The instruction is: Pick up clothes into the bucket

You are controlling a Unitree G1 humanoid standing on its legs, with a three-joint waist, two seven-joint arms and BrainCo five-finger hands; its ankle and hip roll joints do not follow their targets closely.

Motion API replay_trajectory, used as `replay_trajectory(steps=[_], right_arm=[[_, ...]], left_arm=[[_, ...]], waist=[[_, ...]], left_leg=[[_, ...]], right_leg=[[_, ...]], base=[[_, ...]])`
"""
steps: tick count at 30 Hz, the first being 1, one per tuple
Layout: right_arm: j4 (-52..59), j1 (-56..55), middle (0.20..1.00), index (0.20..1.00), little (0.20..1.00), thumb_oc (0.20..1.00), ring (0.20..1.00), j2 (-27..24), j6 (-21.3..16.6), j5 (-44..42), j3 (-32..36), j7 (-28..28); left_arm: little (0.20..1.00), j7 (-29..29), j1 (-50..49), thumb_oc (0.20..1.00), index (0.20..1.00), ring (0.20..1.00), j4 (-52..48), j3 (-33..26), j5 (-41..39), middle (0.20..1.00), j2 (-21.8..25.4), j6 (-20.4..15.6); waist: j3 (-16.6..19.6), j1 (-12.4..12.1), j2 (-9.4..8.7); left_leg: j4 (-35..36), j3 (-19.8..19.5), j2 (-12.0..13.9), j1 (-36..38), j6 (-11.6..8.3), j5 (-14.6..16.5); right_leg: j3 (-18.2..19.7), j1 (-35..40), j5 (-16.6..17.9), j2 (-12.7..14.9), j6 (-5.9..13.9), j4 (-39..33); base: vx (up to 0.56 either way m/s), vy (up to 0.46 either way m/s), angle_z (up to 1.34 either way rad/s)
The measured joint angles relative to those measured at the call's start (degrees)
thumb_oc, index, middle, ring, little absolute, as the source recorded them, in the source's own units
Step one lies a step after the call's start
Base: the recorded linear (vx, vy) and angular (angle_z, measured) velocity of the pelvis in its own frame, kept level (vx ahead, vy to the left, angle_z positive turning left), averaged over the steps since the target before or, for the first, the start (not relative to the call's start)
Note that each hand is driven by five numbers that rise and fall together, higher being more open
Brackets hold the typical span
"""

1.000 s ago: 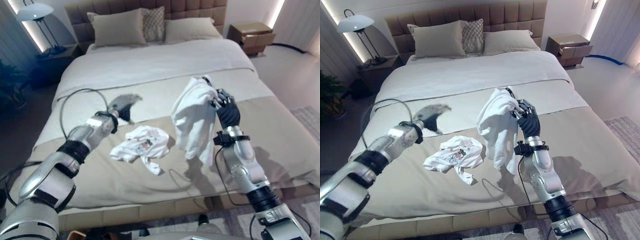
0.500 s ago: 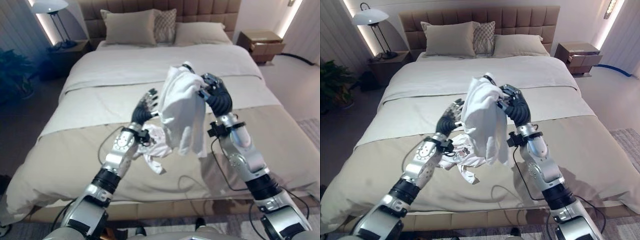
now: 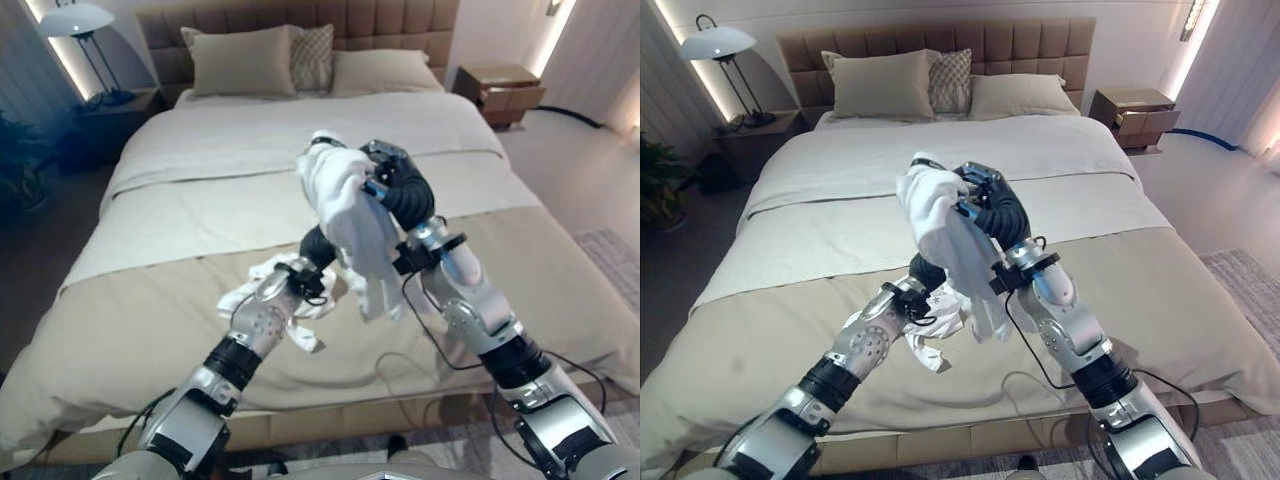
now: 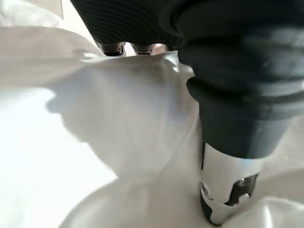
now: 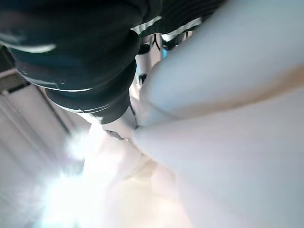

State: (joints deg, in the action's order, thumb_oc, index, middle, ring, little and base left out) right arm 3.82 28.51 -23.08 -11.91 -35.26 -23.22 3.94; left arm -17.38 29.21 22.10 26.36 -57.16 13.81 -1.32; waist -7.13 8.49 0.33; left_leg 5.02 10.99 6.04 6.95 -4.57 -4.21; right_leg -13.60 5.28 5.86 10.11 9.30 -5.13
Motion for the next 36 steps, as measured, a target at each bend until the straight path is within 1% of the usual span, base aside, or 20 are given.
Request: replay_trajectory(steps=[4,5,6,15,19,21,23,25,26,27,28,29,31,33,34,36], right_arm=[[0.0,0.0,0.200,0.200,0.200,0.200,0.200,0.0,0.0,-0.3,0.0,0.7],[0.0,0.0,0.200,0.200,0.200,0.200,0.200,0.0,0.1,-0.3,0.0,0.8],[0.0,0.0,0.200,0.200,0.200,0.200,0.200,0.0,0.1,-0.3,0.0,0.8],[0.0,0.0,0.200,0.200,0.200,0.200,0.200,0.0,1.0,-0.3,0.0,1.0],[-0.1,0.0,0.200,0.200,0.200,0.200,0.200,0.1,1.0,-0.2,0.1,1.0],[-0.1,-0.1,0.200,0.200,0.200,0.200,0.200,0.2,1.0,-0.2,0.1,0.9],[-0.1,-0.8,0.200,0.200,0.200,0.200,0.200,0.1,1.0,-0.1,0.3,0.7],[-0.1,-1.2,0.200,0.200,0.200,0.200,0.200,0.0,1.1,0.2,0.4,0.5],[-0.1,-1.8,0.200,0.200,0.200,0.200,0.200,0.0,1.1,0.4,0.7,0.4],[-0.1,-2.2,0.363,0.363,0.363,0.363,0.363,0.0,1.1,0.4,0.8,0.4],[0.0,-3.1,1.000,1.000,1.000,1.000,1.000,0.0,1.1,1.0,1.4,0.2],[0.0,-4.1,1.000,1.000,1.000,1.000,1.000,-0.1,1.1,1.9,2.4,0.0],[0.0,-5.2,1.000,1.000,1.000,1.000,1.000,-0.2,1.0,2.3,4.7,-0.6],[0.0,-5.7,1.000,1.000,1.000,1.000,1.000,-0.5,1.0,3.0,7.5,-0.8],[0.0,-5.7,1.000,1.000,1.000,1.000,1.000,-0.7,1.0,3.1,8.2,-0.9],[0.0,-5.9,1.000,1.000,1.000,1.000,1.000,-1.4,1.0,3.4,9.6,-1.0]], left_arm=[[1.000,-1.3,0.0,1.000,1.000,1.000,0.6,0.0,0.0,1.000,0.1,0.0],[0.344,-1.4,0.0,0.344,0.344,0.344,1.1,-0.1,0.0,0.344,-0.1,-0.1],[0.200,-1.5,0.0,0.200,0.200,0.200,1.5,-0.1,0.0,0.200,-0.3,-0.1],[0.200,-2.2,-0.4,0.200,0.200,0.200,1.9,-0.9,-1.1,0.200,-1.2,-0.5],[0.200,-2.0,-2.1,0.200,0.200,0.200,1.9,-3.2,-1.1,0.200,-2.2,-0.9],[0.200,-1.3,-2.8,0.200,0.200,0.200,1.9,-4.1,-1.1,0.200,-2.5,-1.7],[0.200,0.0,-5.3,0.200,0.200,0.200,1.7,-6.9,-1.1,0.200,-3.4,-3.4],[0.200,0.8,-6.3,0.200,0.200,0.200,1.4,-7.6,-1.0,0.200,-3.4,-4.7],[0.200,1.6,-7.2,0.200,0.200,0.200,1.1,-7.9,-0.8,0.200,-3.4,-5.8],[0.200,1.9,-7.4,0.200,0.200,0.200,0.9,-8.0,-0.4,0.200,-3.5,-5.8],[0.200,3.3,-10.1,0.200,0.200,0.200,-2.3,-9.4,0.8,0.200,-3.7,-5.9],[0.200,4.5,-13.4,0.200,0.200,0.200,-5.9,-11.1,3.1,0.200,-3.2,-7.0],[0.200,6.3,-17.2,0.200,0.200,0.200,-8.5,-12.9,6.4,0.200,-1.9,-8.4],[0.200,7.8,-20.2,0.200,0.200,0.200,-9.4,-15.0,9.3,0.200,0.1,-9.3],[0.200,8.0,-21.3,0.200,0.200,0.200,-9.6,-16.0,10.0,0.200,1.1,-9.3],[0.200,8.5,-23.9,0.200,0.200,0.200,-10.1,-19.1,14.0,0.200,2.3,-9.9]], waist=[[0.3,0.3,-0.02],[0.5,0.3,0.01],[0.6,0.3,0.02],[1.8,0.0,-0.49],[2.2,0.0,-0.46],[2.3,-0.1,-0.45],[2.7,-0.2,-0.54],[2.8,-0.3,-0.60],[2.8,-0.8,-0.61],[2.8,-1.1,-0.63],[2.9,-1.6,-0.68],[2.9,-1.8,-0.69],[2.9,-2.4,-0.65],[2.9,-3.2,-0.66],[2.9,-3.4,-0.66],[2.9,-3.7,-0.68]], left_leg=[[0.0,0.2,0.0,0.3,0.01,0.0],[0.0,0.2,0.0,0.3,0.01,0.0],[0.0,0.3,0.0,0.3,0.01,0.0],[0.0,0.3,0.0,0.3,0.01,0.0],[0.0,0.3,0.0,0.3,0.01,0.0],[0.0,0.3,0.0,0.3,0.01,0.0],[0.0,0.3,0.1,0.4,0.01,0.0],[0.0,0.3,0.1,0.4,0.01,0.0],[0.0,0.3,0.1,0.4,0.01,0.0],[0.0,0.3,0.1,0.4,0.02,0.0],[0.0,0.2,0.1,0.3,0.00,0.0],[0.0,0.2,0.2,0.3,-0.01,0.1],[0.0,0.1,0.2,0.3,-0.01,0.1],[0.0,0.0,0.2,0.3,0.00,0.1],[0.0,0.0,0.2,0.3,0.02,0.1],[0.1,-0.2,0.2,0.2,0.01,0.2]], right_leg=[[0.4,0.0,0.0,0.0,-0.01,0.0],[0.4,0.0,0.0,0.0,0.00,0.0],[0.4,0.0,0.0,0.0,-0.01,0.0],[0.4,0.0,0.0,0.0,0.00,0.0],[0.4,0.1,0.0,0.0,0.00,0.0],[0.4,0.1,0.0,0.0,0.00,0.0],[0.4,0.1,0.0,-0.1,0.00,0.0],[0.3,0.1,0.0,-0.1,-0.01,0.0],[0.3,0.1,0.0,-0.1,0.00,0.0],[0.3,0.1,0.0,-0.1,0.00,0.0],[0.3,0.1,0.0,-0.1,0.00,0.0],[0.3,0.1,0.0,-0.1,0.00,0.0],[0.2,0.2,-0.1,-0.1,-0.01,-0.1],[0.1,0.2,-0.1,-0.1,0.03,-0.2],[0.0,0.3,-0.1,-0.1,0.10,-0.2],[-0.1,0.3,-0.2,0.0,0.19,-0.2]], base=[[0.00,-0.002,-0.04],[0.00,0.000,0.00],[0.00,0.000,0.00],[0.00,0.000,0.00],[0.00,0.000,0.00],[0.00,0.000,0.00],[0.00,0.000,0.00],[0.00,0.000,0.00],[0.00,0.000,0.00],[0.00,-0.033,0.00],[0.00,0.000,0.00],[0.01,-0.030,0.01],[0.00,0.000,0.00],[0.00,-0.007,0.02],[0.01,-0.019,0.04],[0.01,-0.021,0.05]])
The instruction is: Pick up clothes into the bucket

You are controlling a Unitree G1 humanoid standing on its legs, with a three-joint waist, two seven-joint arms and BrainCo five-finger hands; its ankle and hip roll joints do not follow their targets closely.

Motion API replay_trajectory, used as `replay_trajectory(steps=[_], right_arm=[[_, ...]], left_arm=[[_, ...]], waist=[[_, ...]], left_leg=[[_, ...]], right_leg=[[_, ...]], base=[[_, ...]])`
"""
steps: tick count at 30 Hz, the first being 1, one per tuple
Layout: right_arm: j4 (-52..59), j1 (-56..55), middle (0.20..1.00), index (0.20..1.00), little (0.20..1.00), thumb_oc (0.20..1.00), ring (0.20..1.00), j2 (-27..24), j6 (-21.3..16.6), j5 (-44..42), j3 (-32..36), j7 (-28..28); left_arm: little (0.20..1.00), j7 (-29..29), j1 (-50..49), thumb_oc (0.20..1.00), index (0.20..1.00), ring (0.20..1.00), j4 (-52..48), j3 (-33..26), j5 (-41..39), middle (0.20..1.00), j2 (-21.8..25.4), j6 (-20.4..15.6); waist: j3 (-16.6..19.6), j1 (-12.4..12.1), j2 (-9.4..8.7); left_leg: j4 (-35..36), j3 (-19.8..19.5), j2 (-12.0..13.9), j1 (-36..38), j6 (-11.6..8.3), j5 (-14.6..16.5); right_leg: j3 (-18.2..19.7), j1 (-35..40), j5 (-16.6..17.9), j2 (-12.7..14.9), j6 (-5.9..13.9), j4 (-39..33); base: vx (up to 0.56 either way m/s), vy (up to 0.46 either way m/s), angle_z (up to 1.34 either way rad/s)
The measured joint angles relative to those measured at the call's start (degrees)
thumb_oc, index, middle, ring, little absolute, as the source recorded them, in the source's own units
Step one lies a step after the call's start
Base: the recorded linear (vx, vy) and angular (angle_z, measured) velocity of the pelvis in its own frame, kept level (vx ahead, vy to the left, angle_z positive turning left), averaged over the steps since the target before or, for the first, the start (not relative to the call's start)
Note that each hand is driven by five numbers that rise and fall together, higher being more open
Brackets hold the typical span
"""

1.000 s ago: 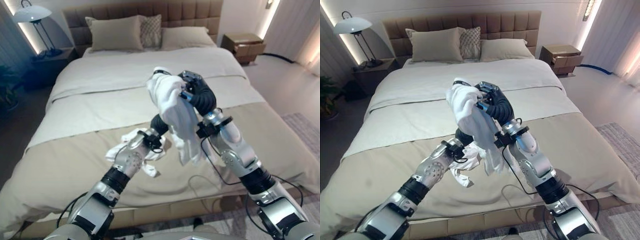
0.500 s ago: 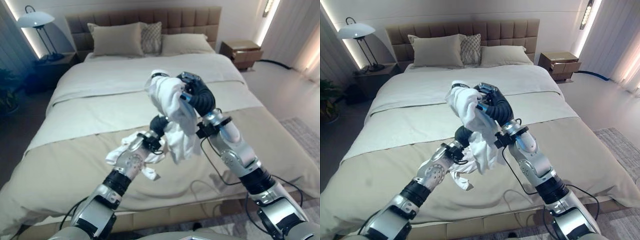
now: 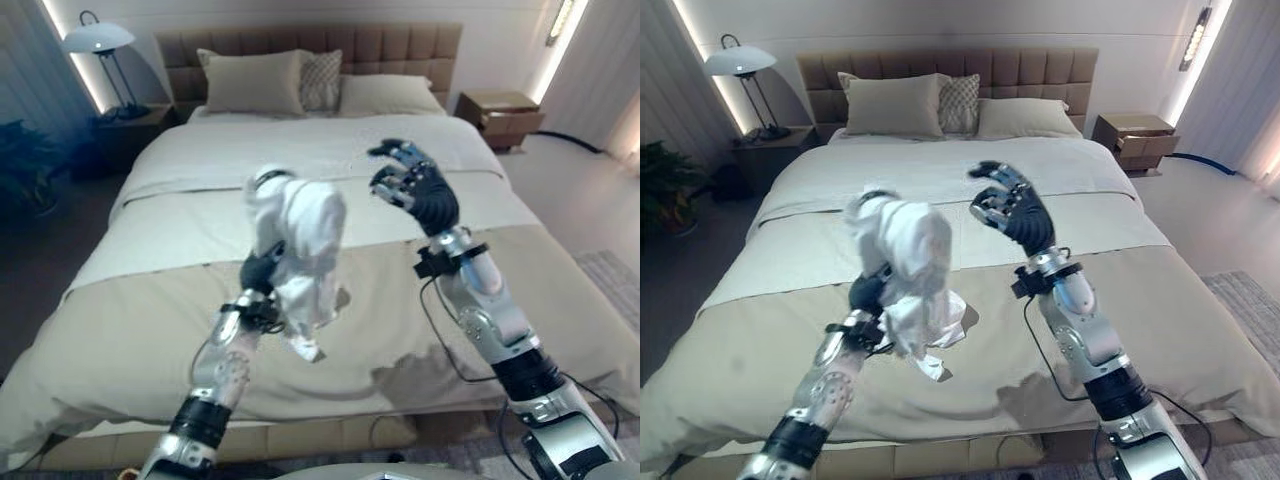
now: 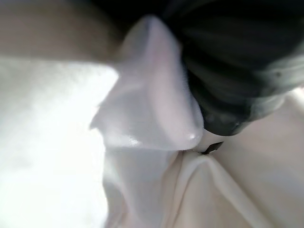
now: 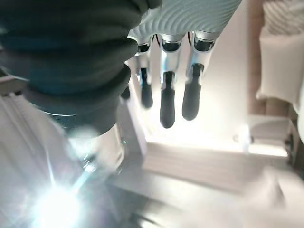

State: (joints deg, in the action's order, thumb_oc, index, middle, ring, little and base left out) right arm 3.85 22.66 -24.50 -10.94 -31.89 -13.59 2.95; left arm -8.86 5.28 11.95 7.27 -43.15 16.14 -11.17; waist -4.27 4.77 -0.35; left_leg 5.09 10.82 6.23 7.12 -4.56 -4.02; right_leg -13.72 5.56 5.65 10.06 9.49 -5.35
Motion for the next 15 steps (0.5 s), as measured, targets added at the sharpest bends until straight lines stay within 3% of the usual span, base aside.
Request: replay_trajectory(steps=[12,15], right_arm=[[-0.9,-7.8,1.000,1.000,1.000,1.000,1.000,-1.8,0.9,3.7,4.8,2.5],[-1.5,-9.6,1.000,1.000,1.000,1.000,1.000,-2.3,1.0,4.2,8.0,2.5]], left_arm=[[0.200,-0.1,-7.8,0.200,0.200,0.200,-0.5,-11.1,1.7,0.200,-3.2,-2.4],[0.200,0.1,-8.1,0.200,0.200,0.200,-1.8,-13.0,2.2,0.200,-3.2,-4.6]], waist=[[-0.3,-1.7,-0.35],[-2.3,-2.3,-0.04]], left_leg=[[-0.1,-1.2,-0.1,-0.8,-0.11,0.2],[-1.2,-1.8,-0.3,-1.8,0.37,0.6]], right_leg=[[-1.1,-0.2,-0.1,0.1,-0.06,0.2],[0.0,-2.1,-2.0,0.8,-0.10,4.9]], base=[[0.00,0.005,0.04],[-0.09,0.009,0.02]])
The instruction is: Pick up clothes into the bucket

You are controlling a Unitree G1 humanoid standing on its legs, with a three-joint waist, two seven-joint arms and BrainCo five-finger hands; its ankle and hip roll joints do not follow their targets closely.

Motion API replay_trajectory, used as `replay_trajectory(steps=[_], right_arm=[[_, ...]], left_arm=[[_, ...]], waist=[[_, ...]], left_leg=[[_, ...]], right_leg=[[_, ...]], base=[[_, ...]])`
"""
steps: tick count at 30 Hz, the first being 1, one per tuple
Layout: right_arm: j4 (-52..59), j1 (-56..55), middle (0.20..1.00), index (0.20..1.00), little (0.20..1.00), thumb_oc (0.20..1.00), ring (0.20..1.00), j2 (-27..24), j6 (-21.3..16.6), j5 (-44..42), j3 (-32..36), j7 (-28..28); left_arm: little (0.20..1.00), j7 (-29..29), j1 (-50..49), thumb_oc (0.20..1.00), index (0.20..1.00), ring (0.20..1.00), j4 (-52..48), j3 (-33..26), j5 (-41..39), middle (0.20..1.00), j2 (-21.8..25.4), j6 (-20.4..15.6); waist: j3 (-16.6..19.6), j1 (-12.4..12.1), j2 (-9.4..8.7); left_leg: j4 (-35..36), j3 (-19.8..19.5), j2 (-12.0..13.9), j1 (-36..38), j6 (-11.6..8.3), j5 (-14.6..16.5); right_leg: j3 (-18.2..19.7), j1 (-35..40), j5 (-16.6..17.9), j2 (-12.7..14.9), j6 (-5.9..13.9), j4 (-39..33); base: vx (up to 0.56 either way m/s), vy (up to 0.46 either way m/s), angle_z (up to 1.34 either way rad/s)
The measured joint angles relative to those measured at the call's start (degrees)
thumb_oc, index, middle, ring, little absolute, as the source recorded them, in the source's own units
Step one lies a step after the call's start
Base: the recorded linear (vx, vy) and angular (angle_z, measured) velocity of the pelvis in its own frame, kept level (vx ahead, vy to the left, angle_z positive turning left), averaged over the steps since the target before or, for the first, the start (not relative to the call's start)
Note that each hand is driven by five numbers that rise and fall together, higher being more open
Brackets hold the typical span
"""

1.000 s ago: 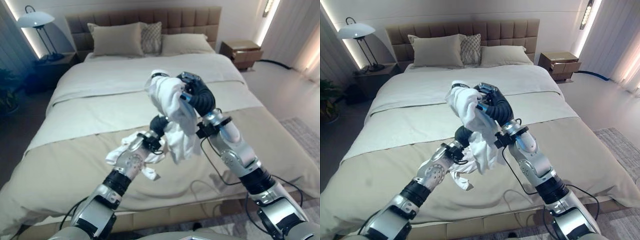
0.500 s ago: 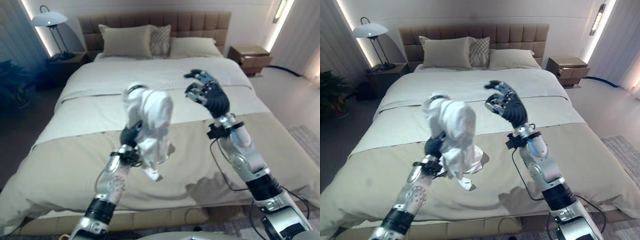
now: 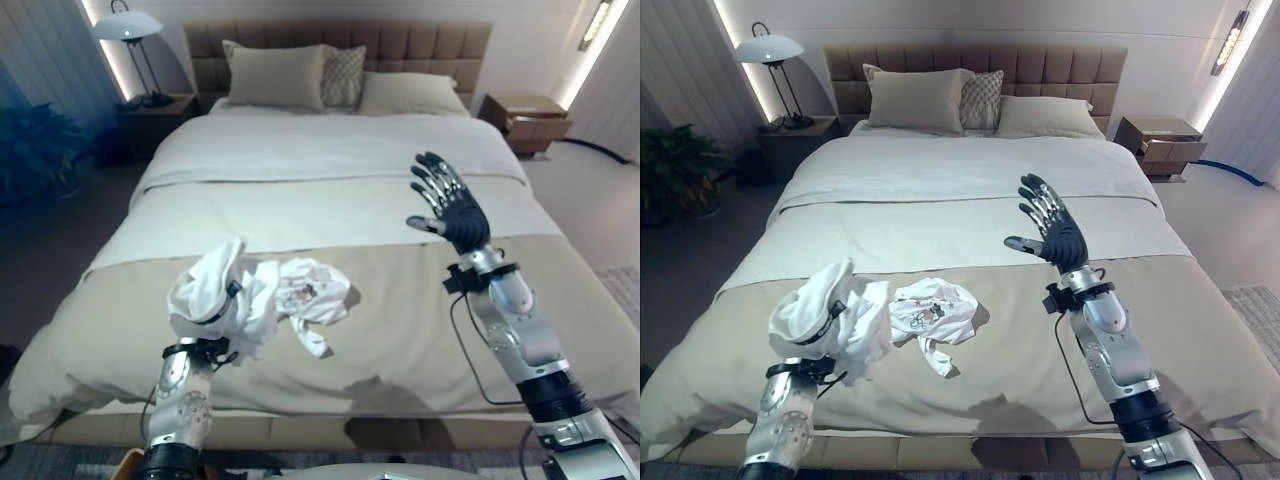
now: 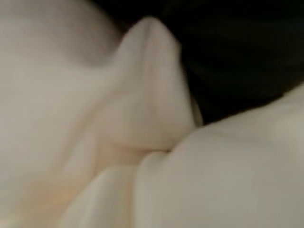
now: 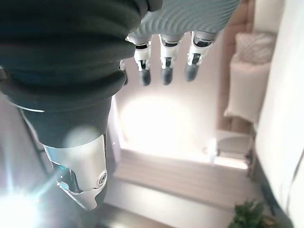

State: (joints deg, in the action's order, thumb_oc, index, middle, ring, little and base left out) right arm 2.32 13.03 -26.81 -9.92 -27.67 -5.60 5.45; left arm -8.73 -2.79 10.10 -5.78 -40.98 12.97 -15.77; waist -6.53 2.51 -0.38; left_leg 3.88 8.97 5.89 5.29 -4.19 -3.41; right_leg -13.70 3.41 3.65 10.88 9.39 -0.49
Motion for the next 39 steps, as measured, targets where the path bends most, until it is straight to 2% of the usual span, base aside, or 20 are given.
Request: replay_trajectory(steps=[3,5,8,11,14,15,16,17,18,19,20,21,22,23,25,29,33,35,36,39], right_arm=[[-0.3,0.0,1.000,1.000,1.000,1.000,1.000,-0.3,0.0,0.0,1.7,-0.7],[-0.1,-0.1,1.000,1.000,1.000,1.000,1.000,-0.4,0.0,0.8,2.0,-1.1],[0.0,-0.1,1.000,1.000,1.000,1.000,1.000,-0.3,-0.1,2.2,2.1,-1.7],[1.6,-1.0,1.000,1.000,1.000,1.000,1.000,-0.4,-0.9,4.1,2.6,-2.3],[1.6,-0.8,1.000,1.000,1.000,1.000,1.000,-0.5,-1.6,4.6,2.6,-2.4],[1.5,-0.8,1.000,1.000,1.000,1.000,1.000,0.1,-1.5,4.6,2.6,-2.3],[1.6,-0.7,1.000,1.000,1.000,1.000,1.000,-0.2,-1.7,4.6,2.7,-2.4],[1.7,-0.9,1.000,1.000,1.000,1.000,1.000,-0.2,-1.8,4.6,2.6,-2.6],[1.7,-1.0,1.000,1.000,1.000,1.000,1.000,0.3,-1.8,4.8,2.6,-2.7],[1.7,-0.9,1.000,1.000,1.000,1.000,1.000,1.0,-1.8,4.8,2.5,-2.8],[1.7,-1.1,1.000,1.000,1.000,1.000,1.000,1.3,-1.7,4.9,2.6,-2.8],[1.8,-1.2,1.000,1.000,1.000,1.000,1.000,1.2,-1.7,5.1,2.7,-2.8],[2.4,-1.3,1.000,1.000,1.000,1.000,1.000,0.4,-1.8,5.1,3.2,-2.9],[2.2,-1.7,1.000,1.000,1.000,1.000,1.000,0.9,-1.9,5.1,4.3,-2.9],[2.3,-3.1,1.000,1.000,1.000,1.000,1.000,1.6,-1.9,5.0,4.4,-3.4],[2.0,-1.4,1.000,1.000,1.000,1.000,1.000,3.0,-1.7,5.0,2.3,-3.4],[1.7,-1.1,1.000,1.000,1.000,1.000,1.000,3.1,-1.5,5.0,2.2,-3.8],[1.7,-0.9,1.000,1.000,1.000,1.000,1.000,2.7,-1.7,5.0,2.2,-5.0],[1.6,0.2,1.000,1.000,1.000,1.000,1.000,3.0,-1.7,5.0,0.9,-5.7],[1.7,3.4,1.000,1.000,1.000,1.000,1.000,3.0,-2.5,4.8,-2.5,-6.8]], left_arm=[[0.200,1.1,1.0,0.200,0.200,0.200,0.0,0.0,1.7,0.200,0.1,-0.9],[0.200,2.5,0.2,0.200,0.200,0.200,0.0,-0.4,3.5,0.200,-0.3,-1.5],[0.200,5.0,-0.1,0.200,0.200,0.200,0.0,-0.8,6.7,0.200,-0.5,-1.6],[0.200,8.1,0.0,0.200,0.200,0.200,-0.1,-0.6,11.4,0.200,-0.6,-1.6],[0.200,9.9,0.2,0.200,0.200,0.200,-0.3,-0.1,13.3,0.200,-0.2,-1.5],[0.200,10.4,-0.5,0.200,0.200,0.200,-0.2,-0.2,13.3,0.200,-0.2,-1.4],[0.200,10.8,-0.5,0.200,0.200,0.200,-0.3,0.0,13.3,0.200,-0.2,-1.4],[0.200,10.9,-0.5,0.200,0.200,0.200,-0.3,0.0,13.4,0.200,0.3,-1.4],[0.200,11.2,0.0,0.200,0.200,0.200,-0.1,-0.1,13.4,0.200,1.2,-1.4],[0.200,11.3,0.0,0.200,0.200,0.200,-0.1,-0.1,13.7,0.200,2.3,-1.4],[0.200,11.3,-0.1,0.200,0.200,0.200,0.2,0.0,15.0,0.200,2.6,-1.3],[0.200,11.4,-0.2,0.200,0.200,0.200,0.2,0.0,15.6,0.200,2.4,-1.4],[0.200,11.5,-0.4,0.200,0.200,0.200,0.2,0.0,15.7,0.200,1.5,-1.4],[0.200,11.7,1.1,0.200,0.200,0.200,0.6,0.0,15.7,0.200,1.7,-1.3],[0.200,13.2,3.4,0.200,0.200,0.200,0.0,0.0,15.8,0.200,2.6,-1.5],[0.200,16.5,4.0,0.200,0.200,0.200,0.1,-2.8,17.8,0.200,5.5,-1.5],[0.200,21.2,4.5,0.200,0.200,0.200,0.9,-4.4,20.5,0.200,6.3,-1.4],[0.200,24.0,7.5,0.200,0.200,0.200,1.9,-3.2,23.3,0.200,7.2,-1.5],[0.200,27.0,9.2,0.200,0.200,0.200,3.1,-2.7,24.6,0.200,7.9,-1.6],[0.200,32.6,9.8,0.200,0.200,0.200,5.7,-3.5,26.5,0.200,8.3,-1.7]], waist=[[-1.8,0.5,-0.10],[-2.8,-0.9,0.08],[-3.3,-1.4,-0.52],[-4.5,-3.0,-0.50],[-6.2,-3.5,0.43],[-6.6,-4.9,0.86],[-7.1,-5.1,1.58],[-8.3,-4.7,0.81],[-9.6,-4.4,-1.29],[-10.8,-4.9,-3.17],[-11.2,-4.0,-3.53],[-11.1,-3.1,-2.83],[-11.1,-1.7,-0.14],[-11.7,-1.6,-0.38],[-12.1,-2.0,-2.19],[-15.1,-5.5,-3.63],[-17.4,-6.4,-4.16],[-18.1,-4.8,-4.40],[-18.5,-5.4,-5.24],[-19.2,-6.4,-5.29]], left_leg=[[-2.9,-1.4,-0.8,-2.1,0.46,0.9],[-3.6,-2.0,-0.5,-3.2,0.33,1.4],[-4.9,-4.5,0.4,-5.1,0.32,1.4],[-4.6,-11.1,2.0,-8.1,0.61,-0.4],[-2.5,-16.9,4.1,-11.1,-0.74,-3.3],[-2.5,-16.0,4.6,-12.3,-0.40,-3.1],[-3.1,-14.4,5.1,-13.5,3.17,-4.1],[-4.1,-11.5,5.4,-14.0,3.62,-0.4],[-6.9,-6.6,5.3,-15.0,4.43,1.6],[-13.7,-4.9,4.9,-16.6,3.19,2.8],[-19.2,-4.9,5.1,-17.0,2.05,3.6],[-19.2,-4.8,5.3,-15.8,1.62,3.6],[-16.1,-5.1,6.7,-12.9,-0.29,4.6],[-14.7,-5.2,6.0,-12.4,-2.72,4.7],[-16.0,-6.8,2.9,-15.1,-2.02,3.3],[-19.2,-7.4,1.3,-20.2,-1.73,3.2],[-19.9,-9.9,0.3,-23.4,-0.94,3.1],[-21.5,-13.3,-0.6,-26.4,-0.67,3.0],[-22.9,-13.4,-0.6,-28.3,-1.13,3.2],[-25.0,-10.6,1.9,-31.2,-1.76,3.6]], right_leg=[[2.3,-3.5,-3.5,1.4,0.25,7.1],[3.5,-4.8,-5.2,1.3,-0.50,9.8],[1.4,-4.8,-6.5,0.5,-0.94,10.9],[-4.4,-3.3,-7.5,-2.3,-2.30,10.5],[-8.8,-4.1,-9.6,-3.9,-4.34,10.9],[-9.8,-5.0,-10.1,-4.5,-5.01,12.1],[-10.7,-5.3,-9.7,-4.7,-5.27,13.5],[-12.1,-6.3,-10.5,-2.8,-6.93,15.3],[-13.1,-6.9,-11.3,0.0,-8.06,16.6],[-13.5,-7.7,-11.2,2.4,-8.06,17.6],[-13.5,-7.6,-11.3,3.8,-7.59,18.3],[-13.9,-7.3,-11.6,3.8,-6.66,18.9],[-14.8,-6.8,-11.9,3.9,-4.88,20.4],[-15.2,-7.0,-12.5,4.5,-4.15,22.3],[-14.9,-9.3,-12.7,7.6,-3.82,24.4],[-13.0,-14.2,-12.7,9.9,-3.32,27.2],[-12.4,-15.7,-14.2,10.0,-2.32,29.7],[-6.8,-17.2,-17.0,9.0,-1.22,32.0],[-4.2,-20.6,-18.6,9.2,-1.79,33.3],[-1.7,-25.3,-17.7,7.4,-2.27,34.9]], base=[[-0.04,-0.079,0.23],[-0.05,-0.242,0.14],[-0.13,-0.237,0.42],[-0.20,-0.171,1.00],[-0.24,-0.049,0.99],[-0.26,0.037,0.73],[-0.20,0.025,0.47],[-0.26,0.033,0.52],[-0.24,0.062,0.58],[-0.14,0.058,0.46],[0.06,0.147,0.38],[0.02,0.135,0.52],[-0.02,0.162,0.50],[-0.10,0.087,0.69],[-0.09,0.082,0.56],[-0.09,0.078,0.11],[-0.08,0.019,0.36],[-0.05,0.075,0.80],[-0.07,0.012,-0.11],[-0.16,0.000,-0.65]])
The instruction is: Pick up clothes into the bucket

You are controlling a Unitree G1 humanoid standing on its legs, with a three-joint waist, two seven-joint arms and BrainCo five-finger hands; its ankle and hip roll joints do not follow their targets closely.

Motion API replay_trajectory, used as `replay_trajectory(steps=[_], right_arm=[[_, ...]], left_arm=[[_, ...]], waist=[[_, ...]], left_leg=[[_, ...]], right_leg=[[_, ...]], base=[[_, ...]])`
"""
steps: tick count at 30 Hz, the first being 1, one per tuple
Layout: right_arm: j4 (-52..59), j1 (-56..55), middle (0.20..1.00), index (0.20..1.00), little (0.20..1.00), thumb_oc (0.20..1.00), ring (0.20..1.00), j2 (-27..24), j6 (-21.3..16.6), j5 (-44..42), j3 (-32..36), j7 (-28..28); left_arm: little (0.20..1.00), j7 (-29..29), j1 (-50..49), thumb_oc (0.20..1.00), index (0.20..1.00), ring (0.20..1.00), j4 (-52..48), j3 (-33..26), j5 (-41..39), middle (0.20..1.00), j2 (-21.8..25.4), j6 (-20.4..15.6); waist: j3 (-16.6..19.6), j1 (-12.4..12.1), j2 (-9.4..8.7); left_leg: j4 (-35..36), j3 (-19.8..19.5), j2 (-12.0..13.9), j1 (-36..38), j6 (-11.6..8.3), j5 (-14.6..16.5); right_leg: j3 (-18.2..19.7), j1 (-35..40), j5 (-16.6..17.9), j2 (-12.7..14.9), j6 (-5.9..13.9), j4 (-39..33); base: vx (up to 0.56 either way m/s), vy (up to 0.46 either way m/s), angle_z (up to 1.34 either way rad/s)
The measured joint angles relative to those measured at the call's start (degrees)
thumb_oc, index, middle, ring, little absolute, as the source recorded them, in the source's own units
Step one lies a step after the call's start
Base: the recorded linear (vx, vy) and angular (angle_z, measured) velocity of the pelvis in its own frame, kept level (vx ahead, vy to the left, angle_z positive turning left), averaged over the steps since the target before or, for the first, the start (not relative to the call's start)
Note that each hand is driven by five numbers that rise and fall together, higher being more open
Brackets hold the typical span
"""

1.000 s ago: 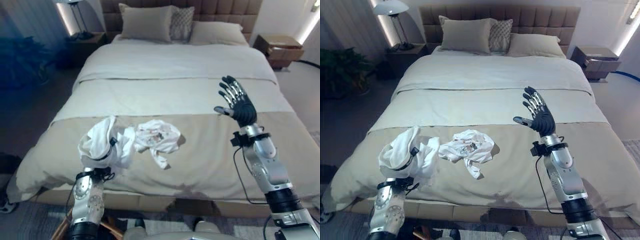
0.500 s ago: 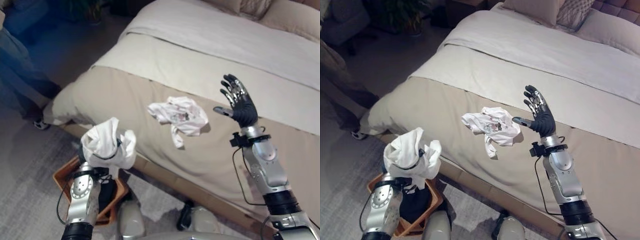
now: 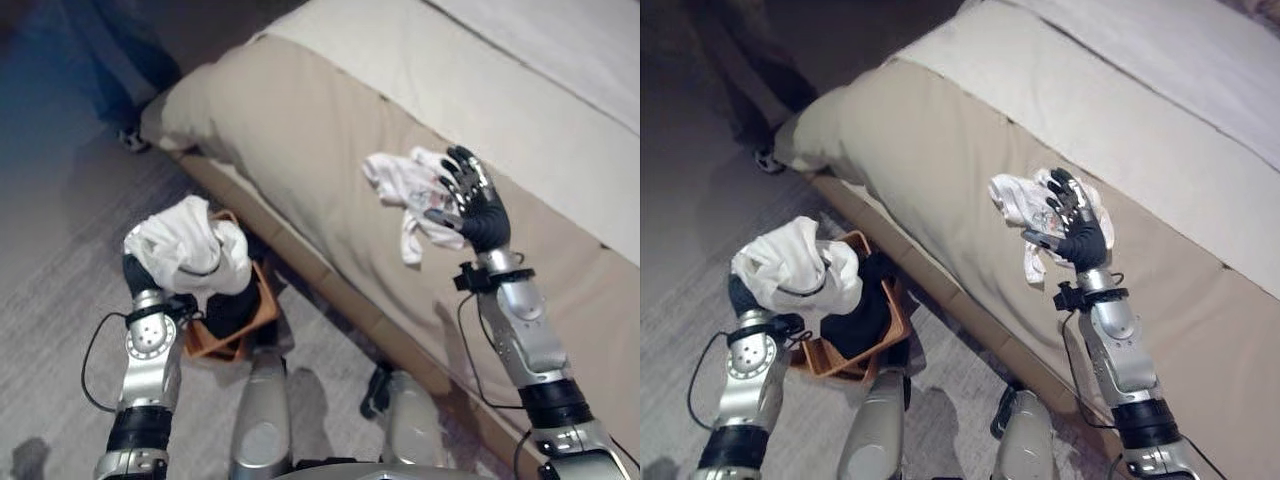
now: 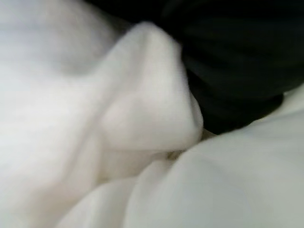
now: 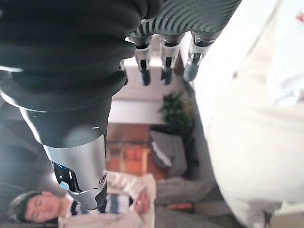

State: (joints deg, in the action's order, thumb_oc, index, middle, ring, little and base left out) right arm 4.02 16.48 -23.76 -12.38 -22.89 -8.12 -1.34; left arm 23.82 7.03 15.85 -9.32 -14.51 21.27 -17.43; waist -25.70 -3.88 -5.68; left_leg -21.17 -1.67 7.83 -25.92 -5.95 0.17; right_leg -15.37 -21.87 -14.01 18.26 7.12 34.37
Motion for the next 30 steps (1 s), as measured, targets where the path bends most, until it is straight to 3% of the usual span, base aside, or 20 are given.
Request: replay_trajectory(steps=[4,9,18,23,30], right_arm=[[-0.1,-0.6,1.000,1.000,1.000,1.000,1.000,-0.4,-1.0,-0.8,0.2,-2.8],[-0.1,-0.9,1.000,1.000,1.000,1.000,1.000,-0.6,-2.6,-1.1,-0.1,-5.1],[-1.2,-0.5,1.000,1.000,1.000,1.000,1.000,0.2,-7.7,-3.2,0.0,-8.8],[-4.7,-0.5,1.000,1.000,1.000,1.000,1.000,1.4,-7.7,-4.4,-0.6,-11.1],[-4.5,-1.1,1.000,1.000,1.000,1.000,1.000,1.0,-8.8,-6.5,-2.0,-11.7]], left_arm=[[0.200,5.6,5.2,0.200,0.200,0.200,2.5,0.2,0.6,0.200,0.0,-0.2],[0.200,10.3,9.9,0.200,0.200,0.200,7.5,0.2,0.2,0.200,0.8,-0.1],[0.200,15.1,14.7,0.200,0.200,0.200,10.5,1.5,-0.1,0.200,4.9,0.2],[0.200,17.7,17.9,0.200,0.200,0.200,13.8,1.3,-2.8,0.200,6.8,0.2],[0.200,19.5,21.9,0.200,0.200,0.200,25.7,0.5,-10.0,0.200,13.9,0.4]], waist=[[-3.1,1.5,-1.03],[-4.4,1.5,-1.58],[-4.9,1.9,-2.20],[-4.8,4.1,-2.71],[-4.2,6.1,-3.72]], left_leg=[[-2.0,-1.8,0.3,-5.9,-0.05,-0.6],[-2.6,-4.1,0.6,-13.6,-0.20,-2.1],[-8.8,-7.9,-0.6,-25.4,-0.90,-2.5],[-12.4,-9.5,-1.8,-31.4,-1.07,-1.7],[-14.0,-9.9,-1.8,-35.0,-1.05,-1.4]], right_leg=[[-1.0,-5.6,-0.2,-0.2,-0.33,3.9],[-2.6,-12.8,-1.3,-0.1,-1.33,7.5],[-5.4,-20.5,-2.0,0.9,-1.53,11.3],[-6.2,-24.0,-2.0,1.8,-1.45,12.2],[-5.9,-26.7,-1.5,1.3,-0.76,11.2]], base=[[-0.03,-0.009,0.09],[-0.05,0.006,0.19],[-0.01,0.036,0.15],[0.01,0.035,0.11],[0.02,0.030,-0.05]])
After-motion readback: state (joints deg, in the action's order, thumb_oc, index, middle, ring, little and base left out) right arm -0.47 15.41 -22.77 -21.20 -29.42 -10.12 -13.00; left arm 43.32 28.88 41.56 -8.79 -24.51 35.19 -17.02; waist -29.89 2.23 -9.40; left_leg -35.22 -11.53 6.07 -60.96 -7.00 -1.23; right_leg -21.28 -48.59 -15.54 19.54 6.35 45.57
